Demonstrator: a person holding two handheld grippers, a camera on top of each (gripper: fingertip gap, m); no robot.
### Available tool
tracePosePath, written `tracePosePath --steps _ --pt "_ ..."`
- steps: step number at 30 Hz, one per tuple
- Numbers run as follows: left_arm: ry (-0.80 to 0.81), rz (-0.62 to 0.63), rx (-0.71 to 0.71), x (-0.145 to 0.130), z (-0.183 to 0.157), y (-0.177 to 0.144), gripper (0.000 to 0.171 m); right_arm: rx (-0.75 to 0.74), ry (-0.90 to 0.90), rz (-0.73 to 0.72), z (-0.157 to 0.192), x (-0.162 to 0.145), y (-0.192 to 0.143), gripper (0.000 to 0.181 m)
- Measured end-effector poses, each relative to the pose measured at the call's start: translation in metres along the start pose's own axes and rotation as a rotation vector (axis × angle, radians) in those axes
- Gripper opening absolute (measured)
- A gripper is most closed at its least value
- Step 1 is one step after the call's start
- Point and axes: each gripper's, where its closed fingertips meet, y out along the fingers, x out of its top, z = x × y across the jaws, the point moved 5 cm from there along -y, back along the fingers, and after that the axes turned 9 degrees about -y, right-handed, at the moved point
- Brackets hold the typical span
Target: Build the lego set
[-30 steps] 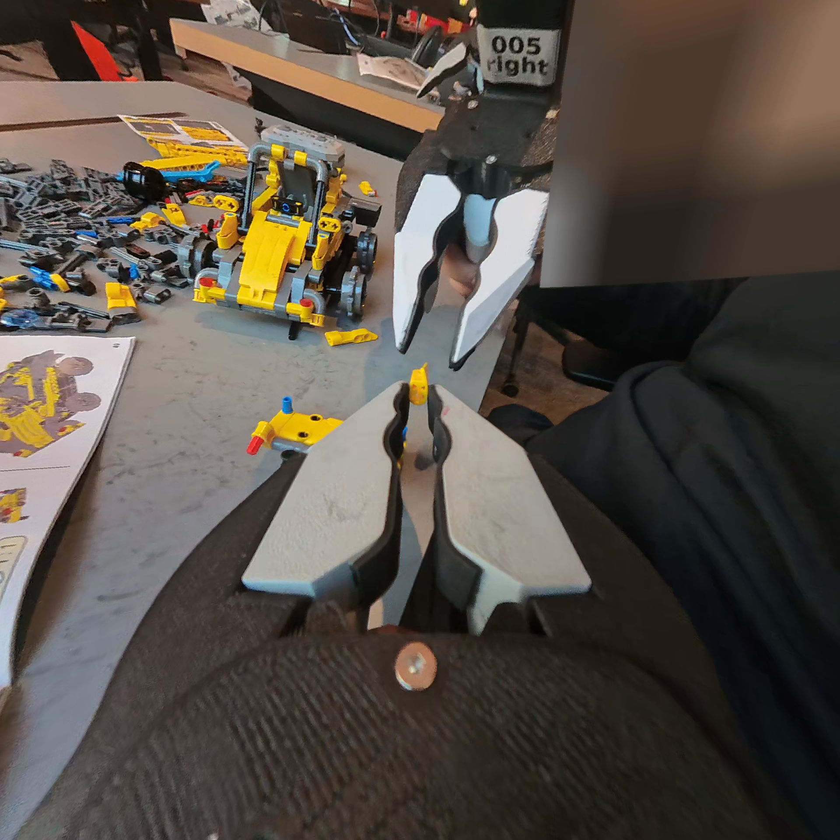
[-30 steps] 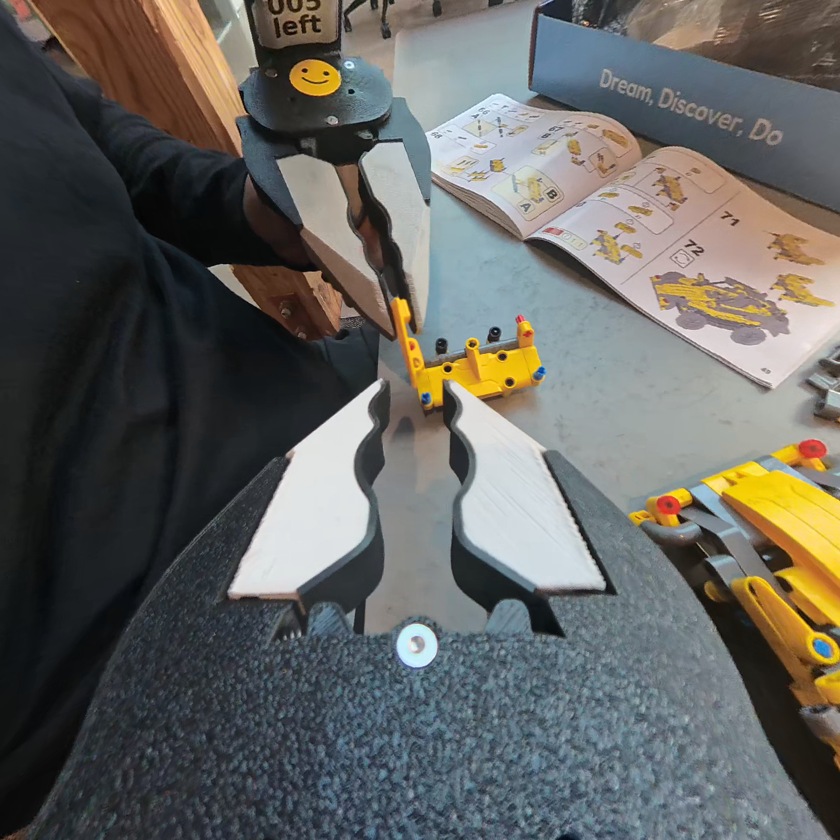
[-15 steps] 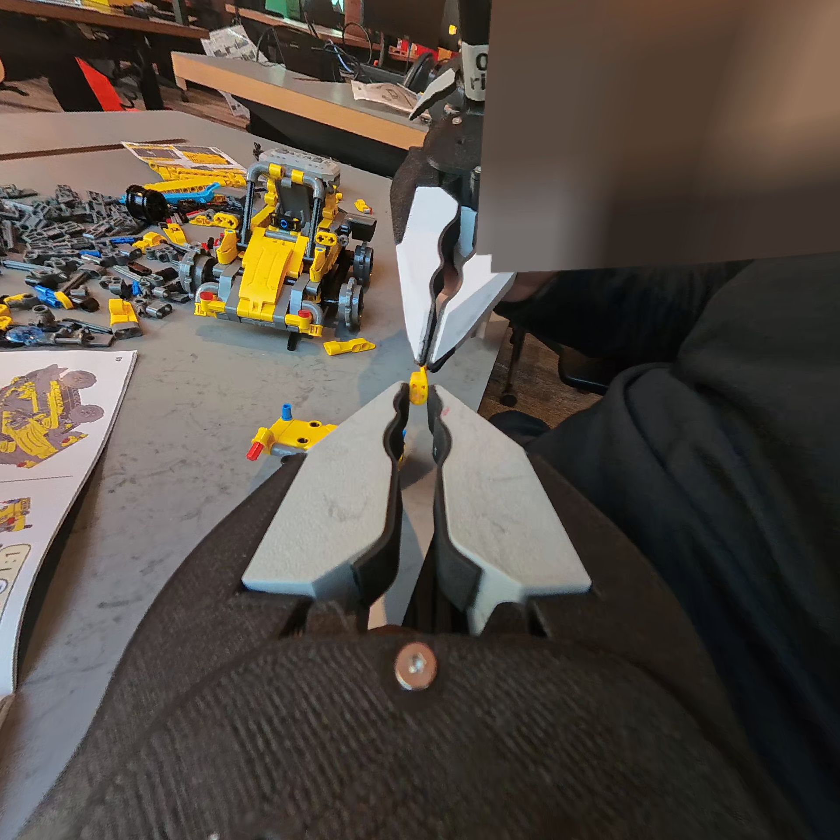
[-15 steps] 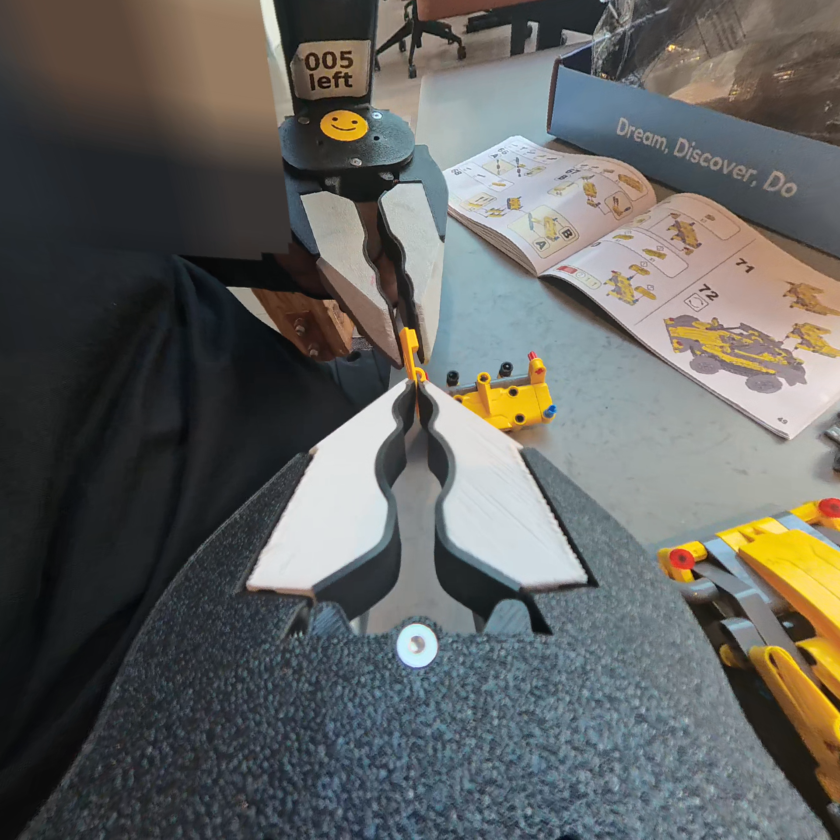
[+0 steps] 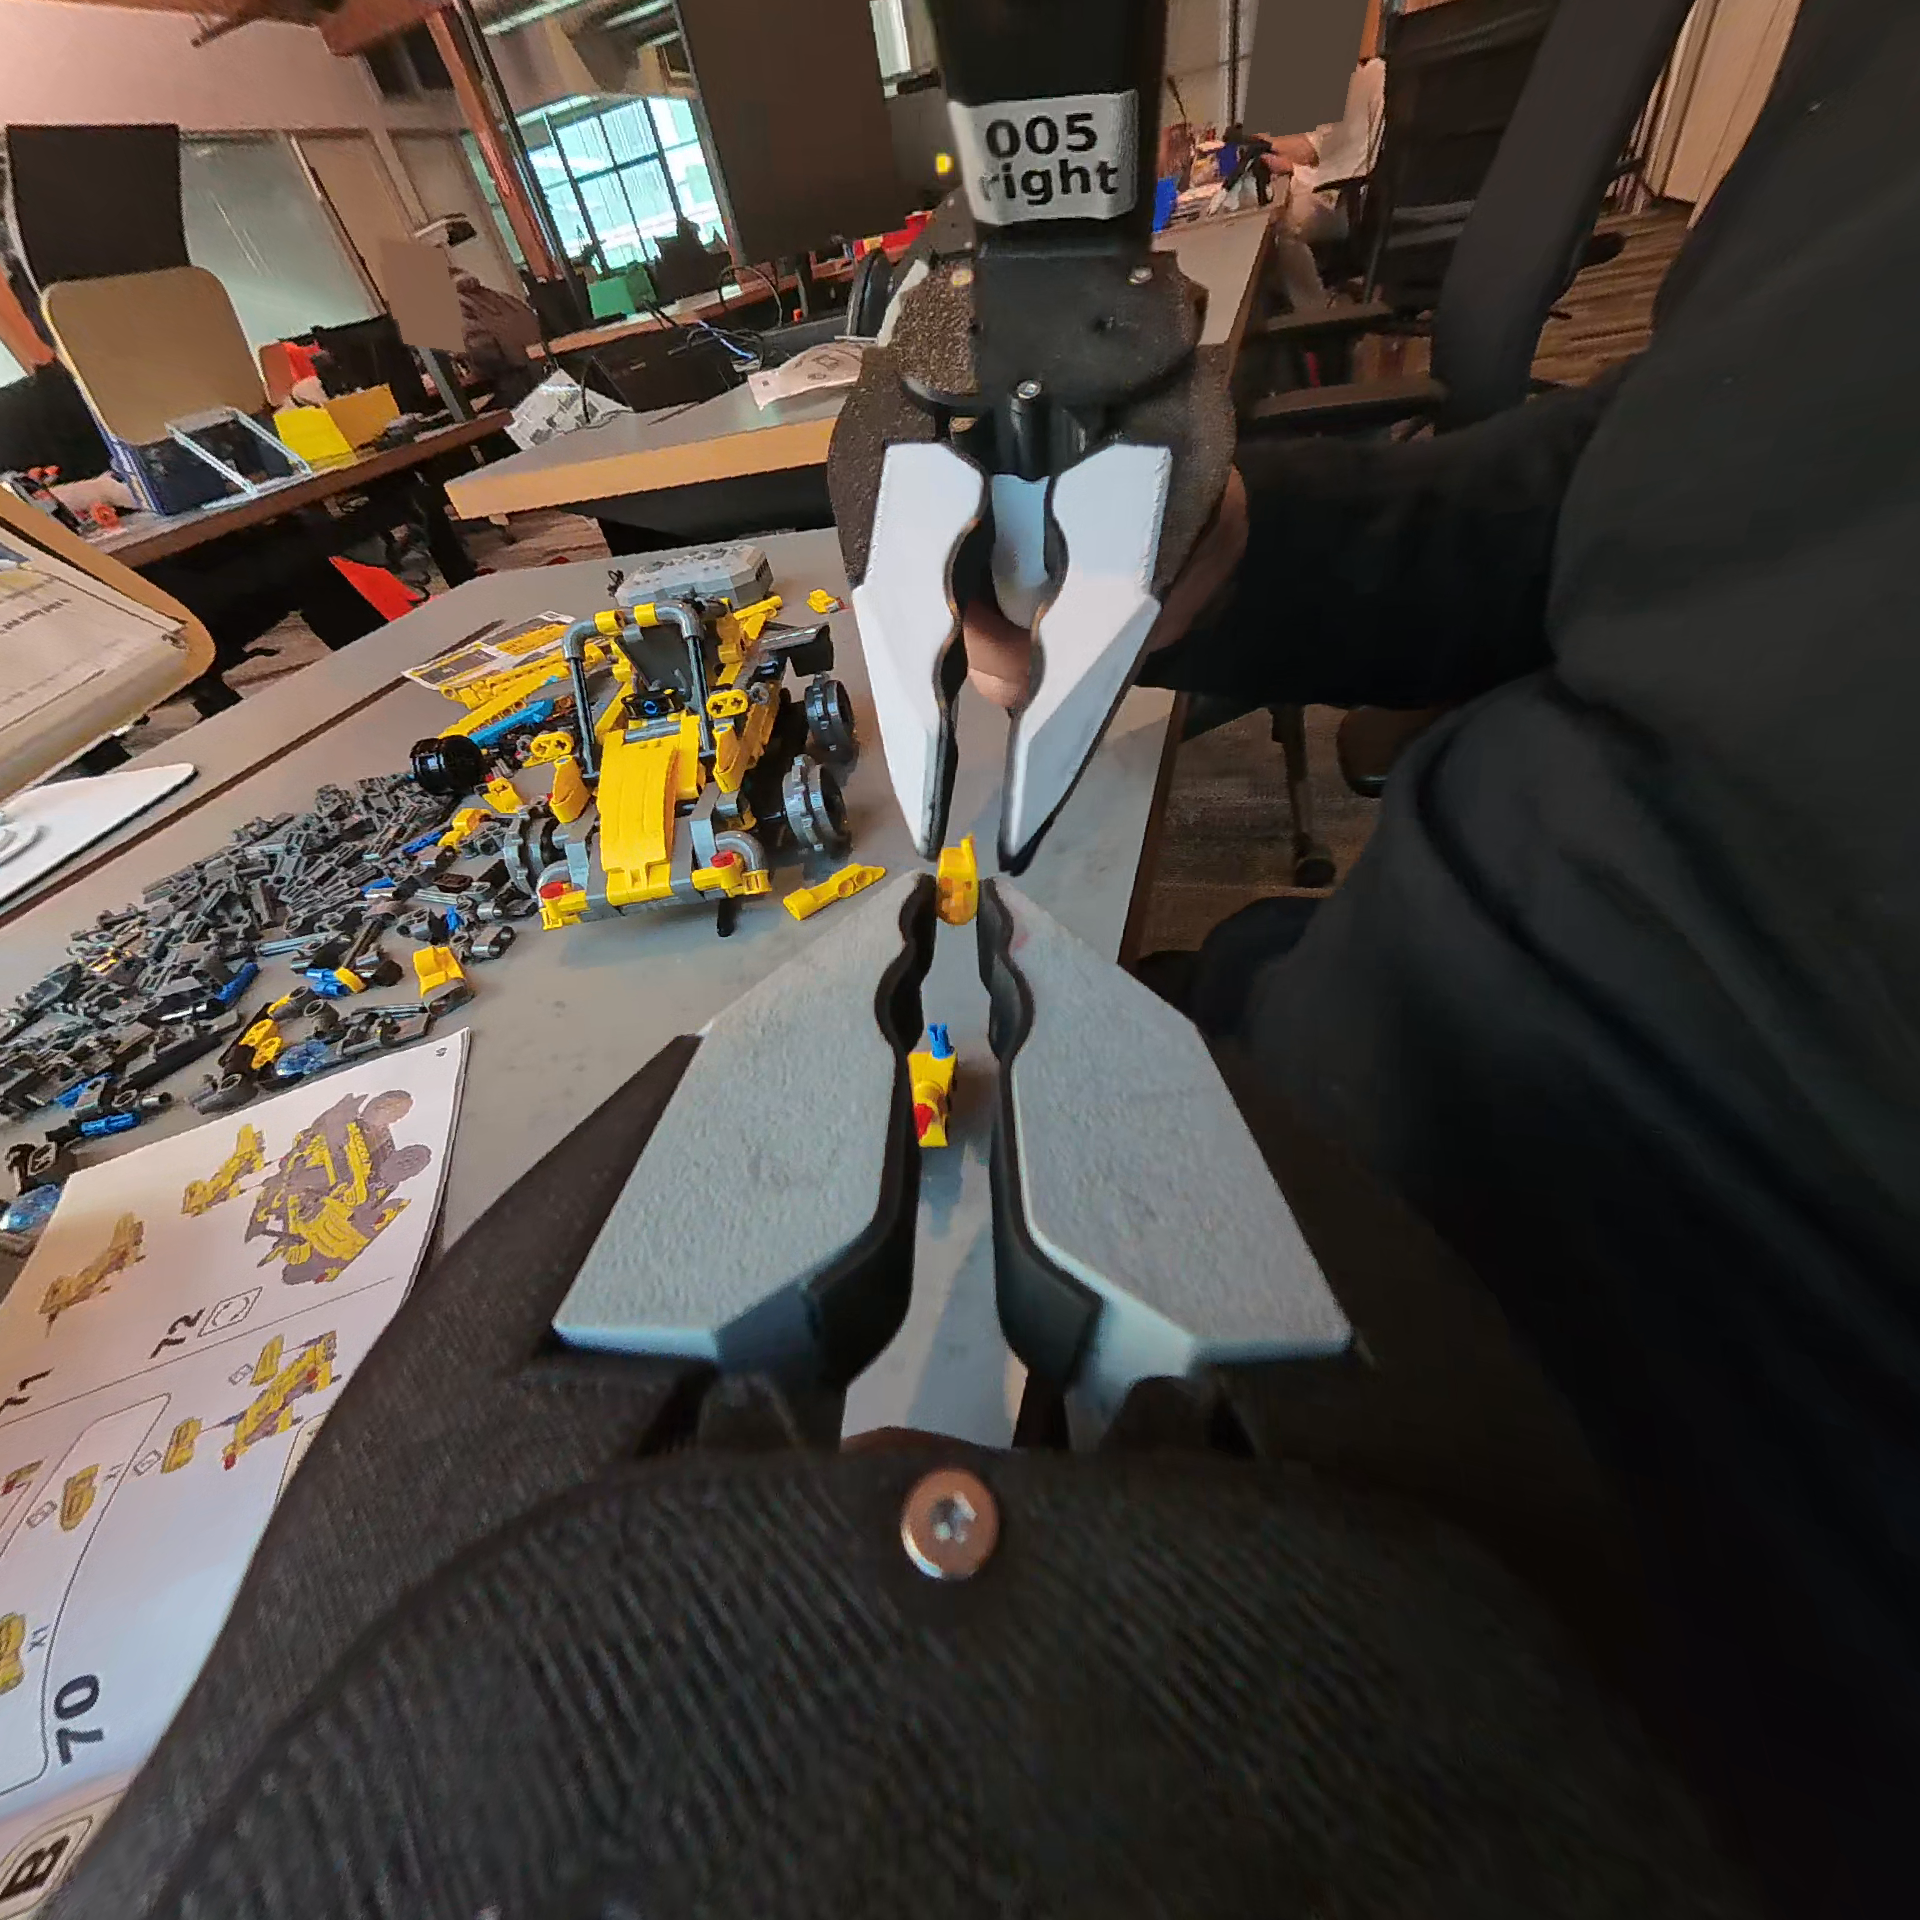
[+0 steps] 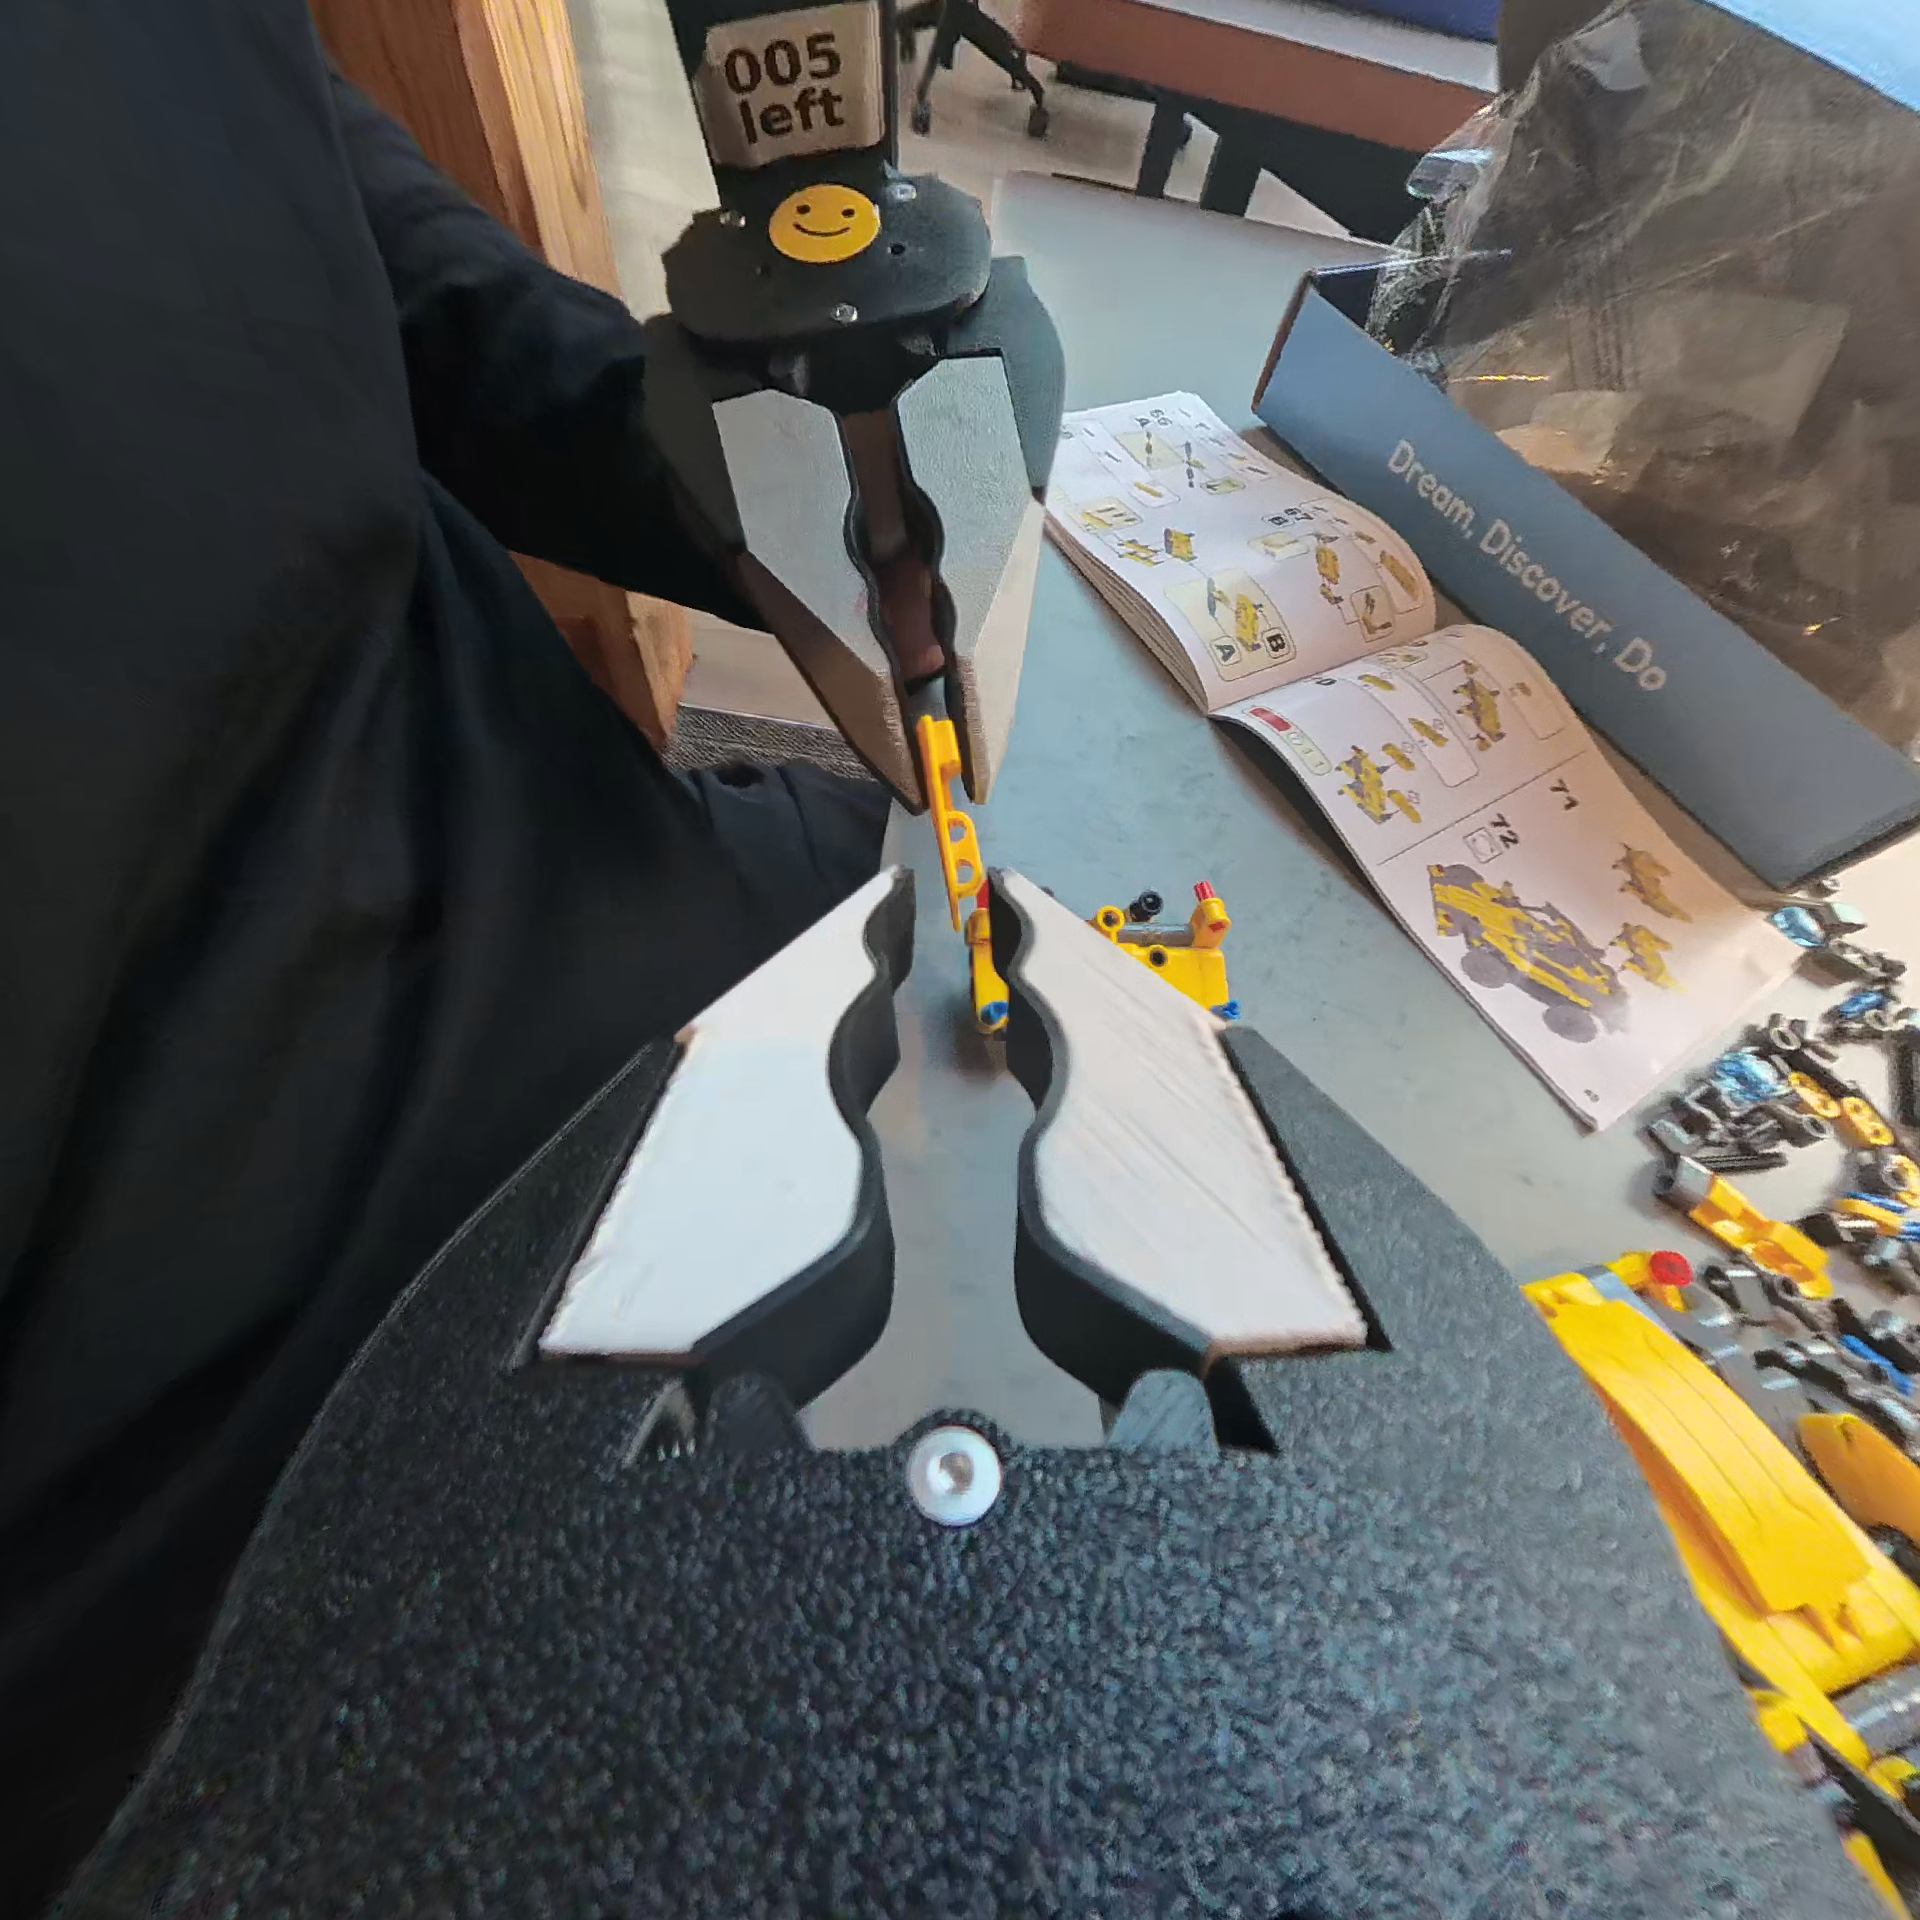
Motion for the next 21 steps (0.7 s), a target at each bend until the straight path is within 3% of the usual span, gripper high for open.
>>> tracePosePath --steps 12,21 --pt "-0.016 0.032 0.006 -0.0024 0.0009 0.0036 0.004 -0.132 -0.193 0.118 0.0023 0.0038 0.0020 0.009" --pt "-0.037 0.076 0.013 -0.0072 0.0025 0.0055 0.004 -0.130 -0.172 0.140 0.0054 0.0020 0.0091 0.003"
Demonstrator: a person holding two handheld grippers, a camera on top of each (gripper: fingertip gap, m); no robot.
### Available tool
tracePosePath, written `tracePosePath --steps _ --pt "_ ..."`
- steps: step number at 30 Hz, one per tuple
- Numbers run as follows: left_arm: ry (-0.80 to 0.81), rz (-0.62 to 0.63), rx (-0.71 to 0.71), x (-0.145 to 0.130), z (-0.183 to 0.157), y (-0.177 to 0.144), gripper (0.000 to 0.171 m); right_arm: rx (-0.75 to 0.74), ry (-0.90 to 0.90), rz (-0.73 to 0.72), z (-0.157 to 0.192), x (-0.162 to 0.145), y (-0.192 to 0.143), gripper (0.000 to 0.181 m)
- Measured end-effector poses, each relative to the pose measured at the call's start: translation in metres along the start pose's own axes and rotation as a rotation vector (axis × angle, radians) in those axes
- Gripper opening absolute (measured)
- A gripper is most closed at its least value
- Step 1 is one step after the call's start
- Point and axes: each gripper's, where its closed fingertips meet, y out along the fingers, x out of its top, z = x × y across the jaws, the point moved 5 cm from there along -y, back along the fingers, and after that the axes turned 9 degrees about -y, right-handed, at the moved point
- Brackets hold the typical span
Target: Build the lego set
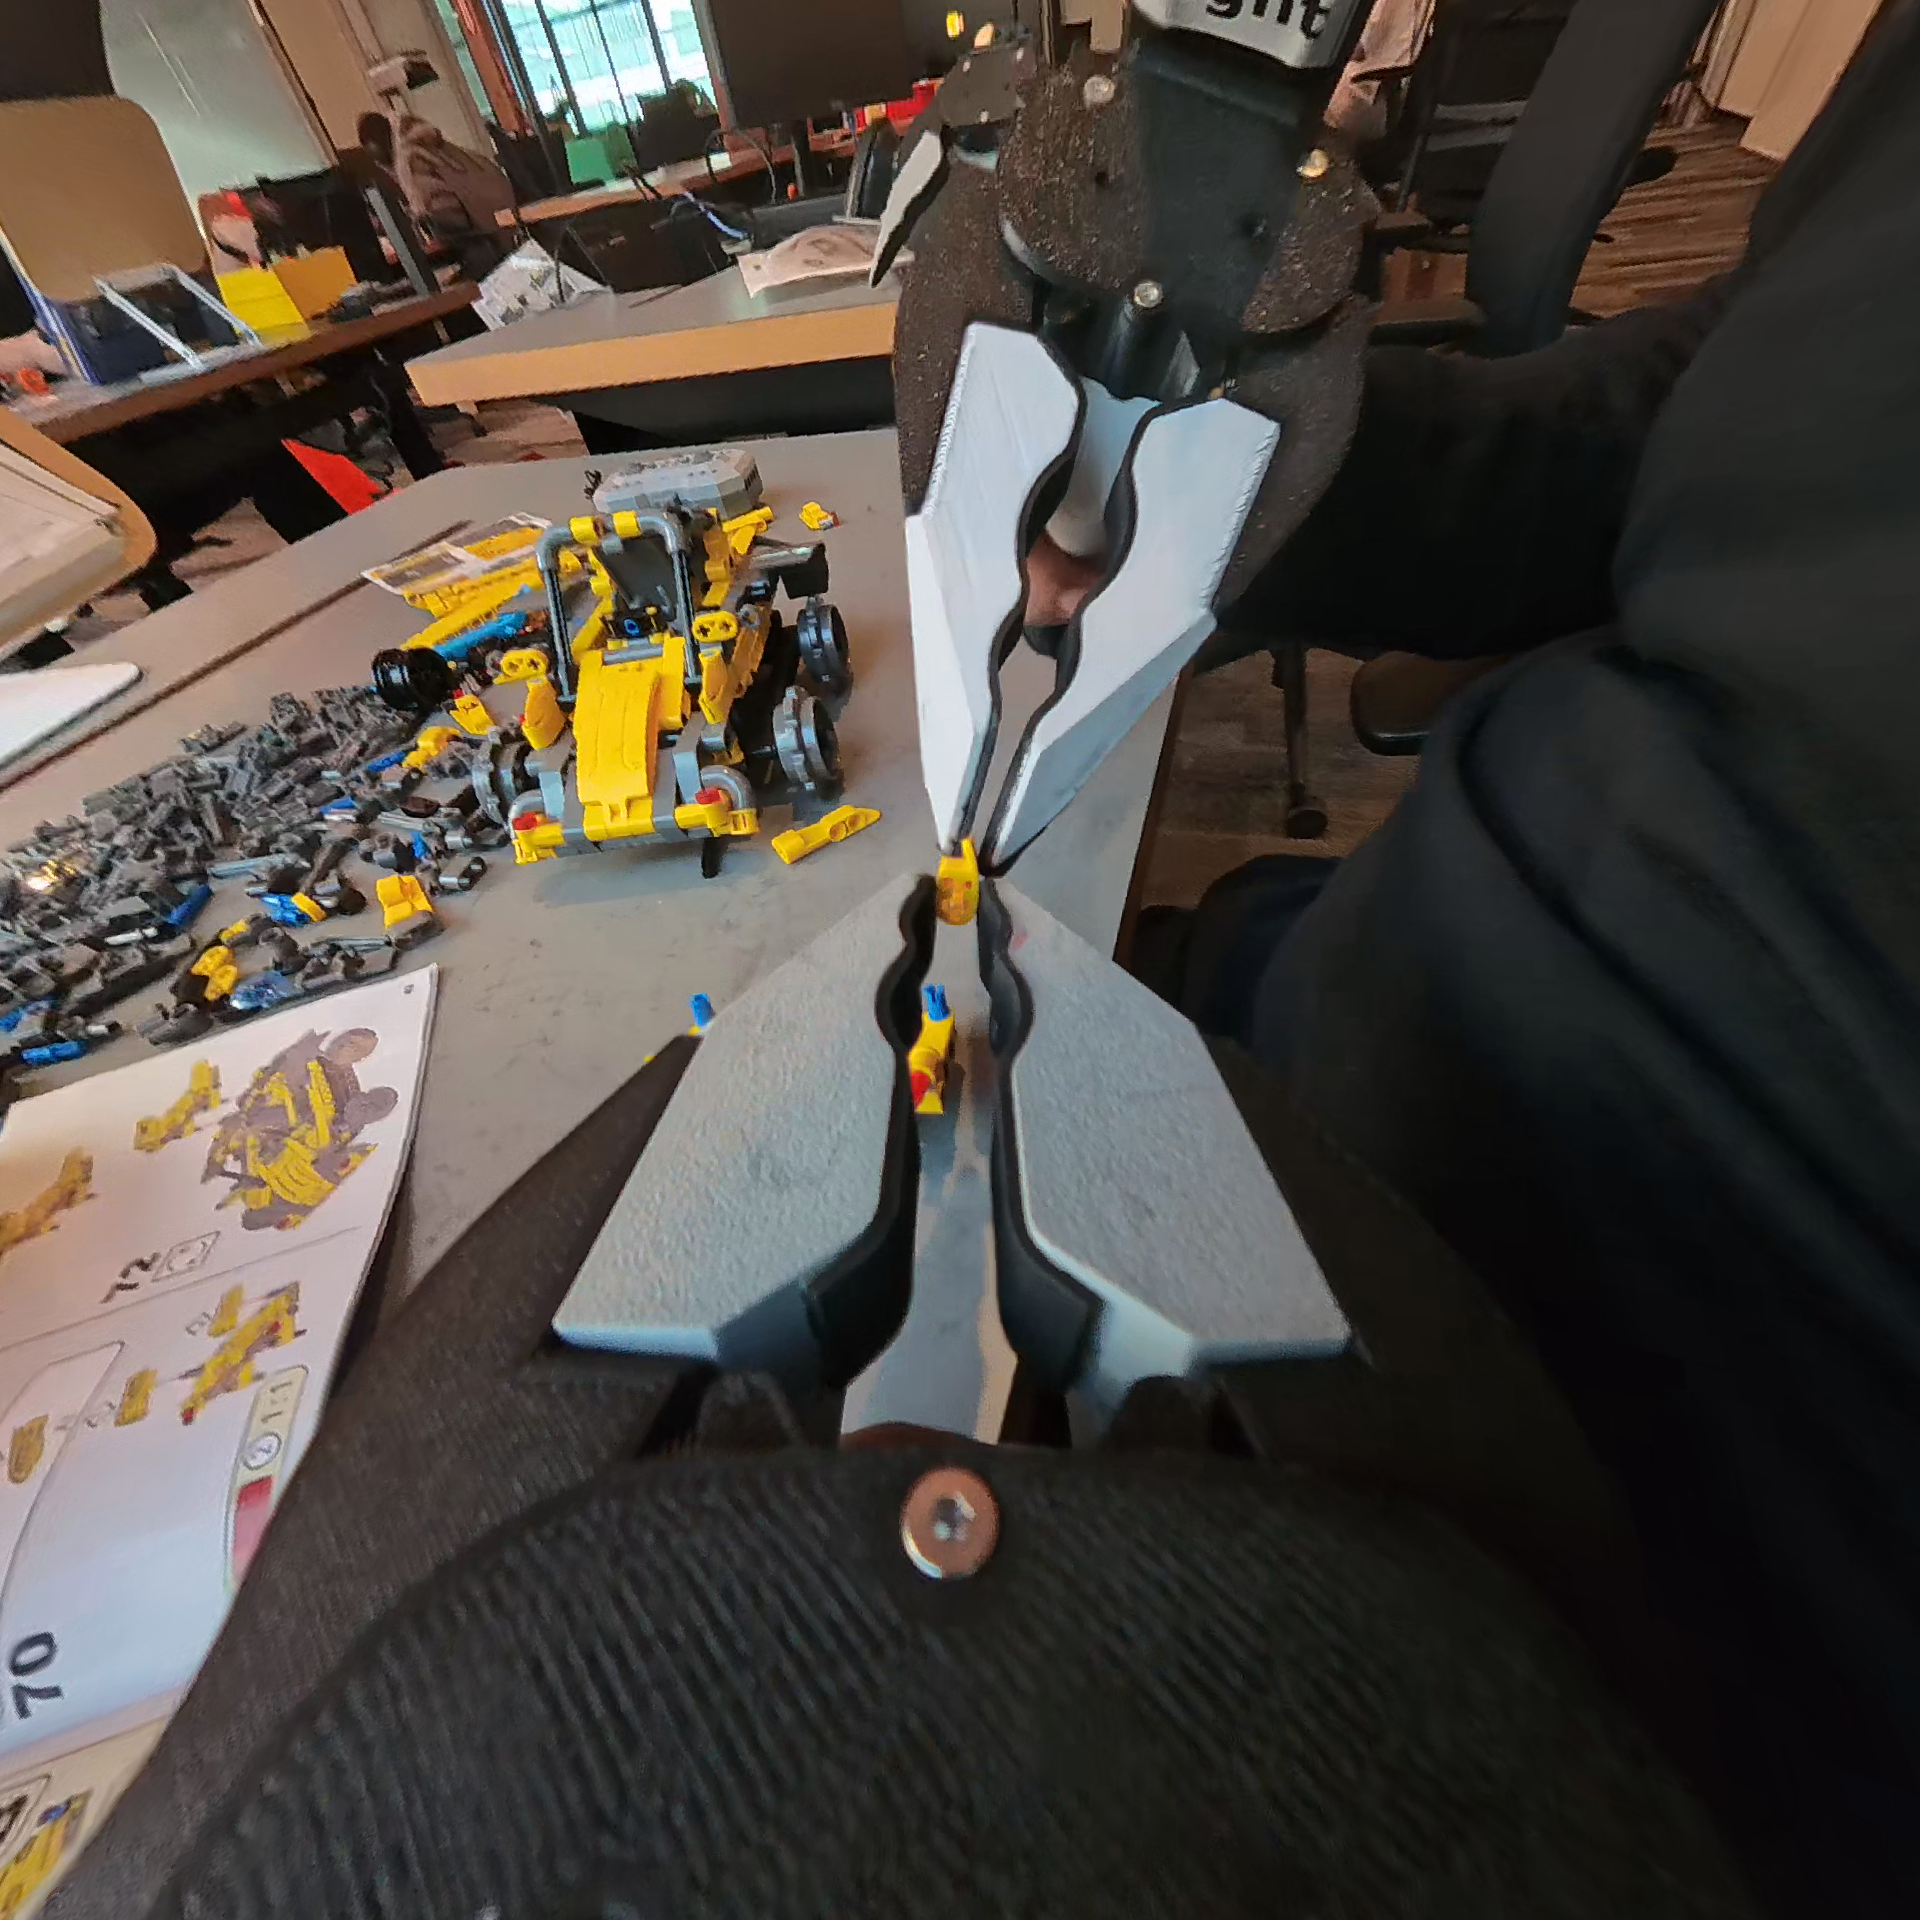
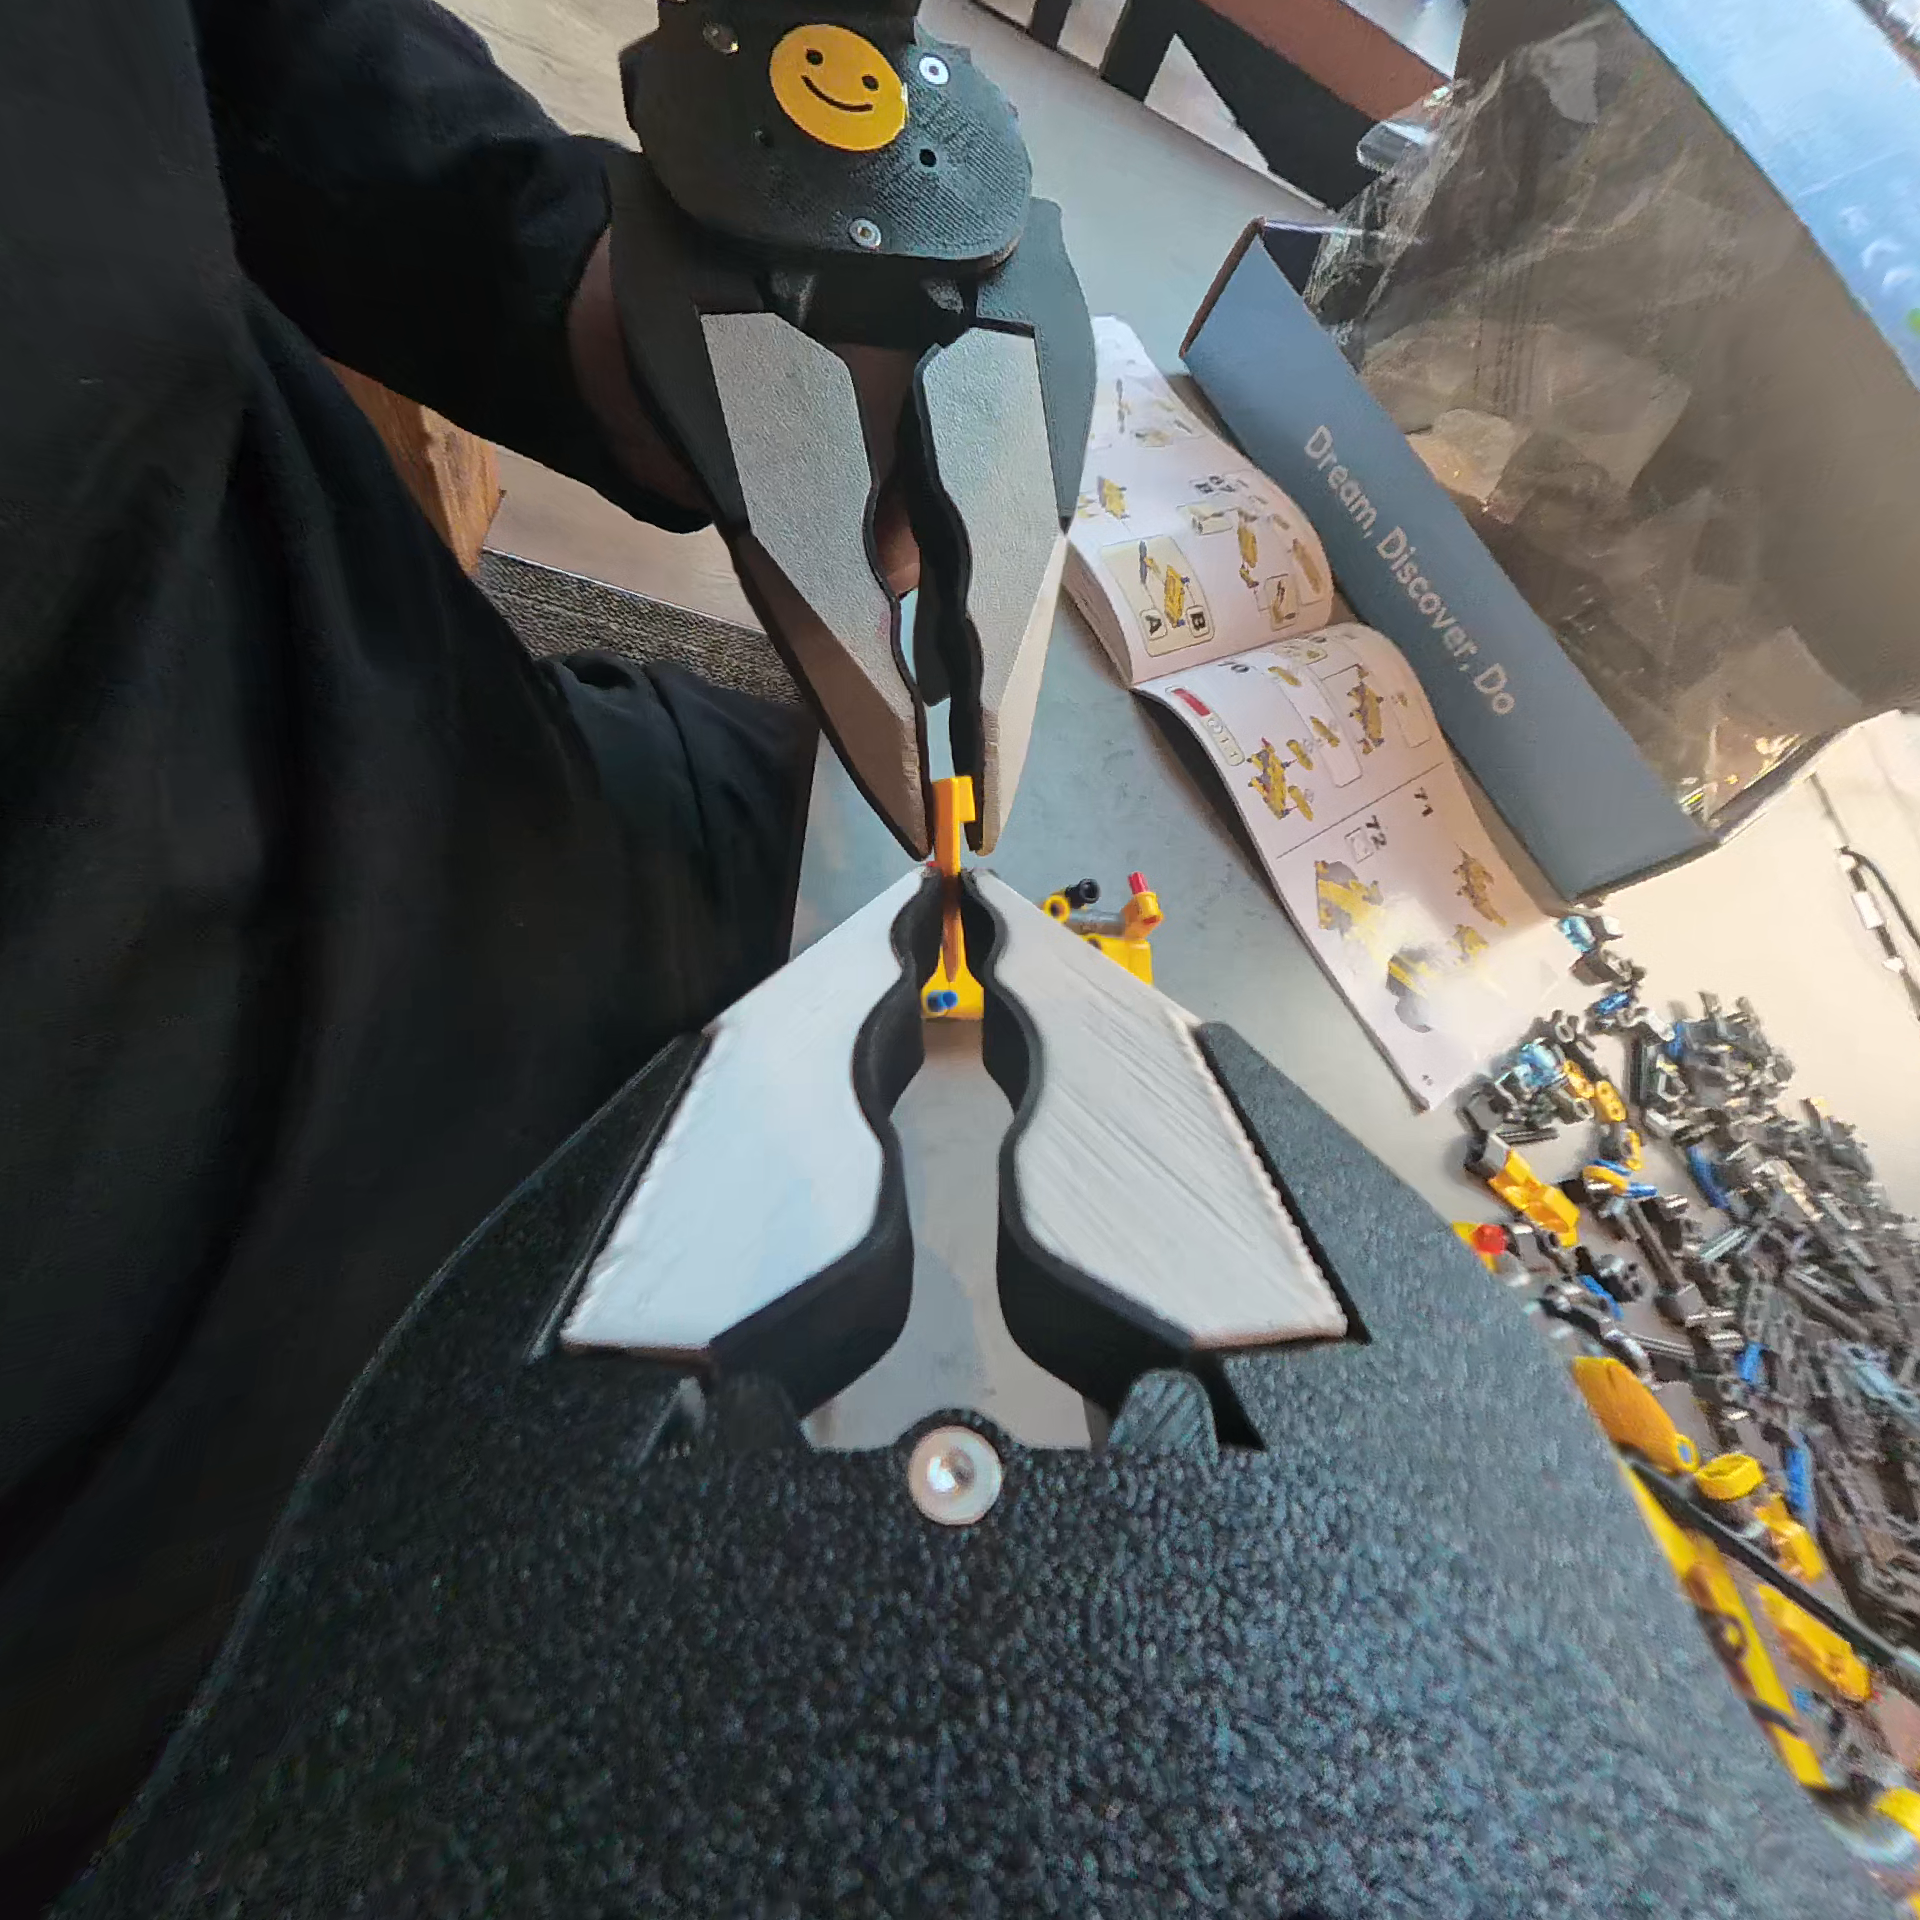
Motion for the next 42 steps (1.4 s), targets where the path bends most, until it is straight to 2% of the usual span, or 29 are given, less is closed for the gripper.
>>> tracePosePath --steps 3,6,9,11,14,16,17,18,19,21,23,26,31,32,42 --pt "-0.035 0.071 -0.007 -0.006 0.002 0.003 0.004 0.018 0.011 0.039 0.002 -0.006 0.002 0.003" --pt "-0.053 0.191 0.014 -0.017 0.011 0.002 0.030 0.009 0.032 0.115 0.000 -0.021 0.002 0.002" --pt "-0.069 0.283 -0.011 -0.024 0.015 0.003 0.040 0.038 0.089 0.121 0.000 -0.029 0.003 0.002" --pt "-0.034 0.320 -0.007 -0.025 0.018 0.005 0.038 0.046 0.079 0.121 0.002 -0.029 0.006 0.002" --pt "0.102 0.356 0.020 -0.025 0.021 0.008 0.033 0.046 0.061 0.127 0.005 -0.030 0.011 0.002" --pt "0.203 0.405 0.025 -0.021 0.025 0.006 0.051 0.056 0.068 0.133 0.006 -0.033 0.013 0.002" --pt "0.211 0.410 0.029 -0.017 0.031 0.002 0.068 0.060 0.074 0.126 0.006 -0.033 0.013 0.002" --pt "0.164 0.410 0.012 -0.014 0.038 0.000 0.092 0.066 0.078 0.117 0.006 -0.032 0.013 0.002" --pt "0.086 0.414 -0.008 -0.011 0.045 -0.001 0.096 0.071 0.075 0.108 0.007 -0.031 0.013 0.002" --pt "-0.055 0.397 -0.050 -0.009 0.055 0.000 0.094 0.065 0.053 0.113 0.007 -0.030 0.013 0.002" --pt "-0.129 0.378 -0.075 -0.011 0.058 0.005 0.097 0.057 0.036 0.124 0.008 -0.031 0.013 0.002" --pt "-0.104 0.450 -0.077 -0.023 0.055 0.014 0.101 0.053 0.028 0.109 0.010 -0.030 0.012 0.002" --pt "-0.054 0.577 -0.104 -0.045 0.050 0.025 0.086 0.047 0.004 0.094 0.013 -0.030 0.013 0.002" --pt "-0.056 0.580 -0.109 -0.046 0.050 0.027 0.081 0.046 0.006 0.093 0.013 -0.031 0.013 0.001" --pt "-0.066 0.555 -0.112 -0.046 0.052 0.030 0.081 0.057 0.102 0.058 0.005 -0.037 0.013 0.001"
